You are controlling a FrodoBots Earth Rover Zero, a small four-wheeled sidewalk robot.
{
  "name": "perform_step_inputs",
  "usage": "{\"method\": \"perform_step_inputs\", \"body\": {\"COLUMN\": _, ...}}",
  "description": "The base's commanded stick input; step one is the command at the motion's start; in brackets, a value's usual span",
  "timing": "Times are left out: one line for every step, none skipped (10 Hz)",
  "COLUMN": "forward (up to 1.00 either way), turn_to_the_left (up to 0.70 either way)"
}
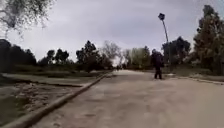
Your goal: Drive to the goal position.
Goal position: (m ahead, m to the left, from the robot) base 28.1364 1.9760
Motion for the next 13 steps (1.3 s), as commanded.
{"method": "perform_step_inputs", "body": {"forward": 0.70, "turn_to_the_left": 0.00}}
{"method": "perform_step_inputs", "body": {"forward": 0.70, "turn_to_the_left": 0.00}}
{"method": "perform_step_inputs", "body": {"forward": 0.70, "turn_to_the_left": 0.00}}
{"method": "perform_step_inputs", "body": {"forward": 0.70, "turn_to_the_left": 0.00}}
{"method": "perform_step_inputs", "body": {"forward": 0.70, "turn_to_the_left": 0.00}}
{"method": "perform_step_inputs", "body": {"forward": 0.70, "turn_to_the_left": 0.00}}
{"method": "perform_step_inputs", "body": {"forward": 0.70, "turn_to_the_left": 0.00}}
{"method": "perform_step_inputs", "body": {"forward": 0.70, "turn_to_the_left": 0.00}}
{"method": "perform_step_inputs", "body": {"forward": 0.70, "turn_to_the_left": -0.13}}
{"method": "perform_step_inputs", "body": {"forward": 0.70, "turn_to_the_left": -0.35}}
{"method": "perform_step_inputs", "body": {"forward": 0.70, "turn_to_the_left": -0.35}}
{"method": "perform_step_inputs", "body": {"forward": 0.70, "turn_to_the_left": -0.35}}
{"method": "perform_step_inputs", "body": {"forward": 0.70, "turn_to_the_left": -0.35}}
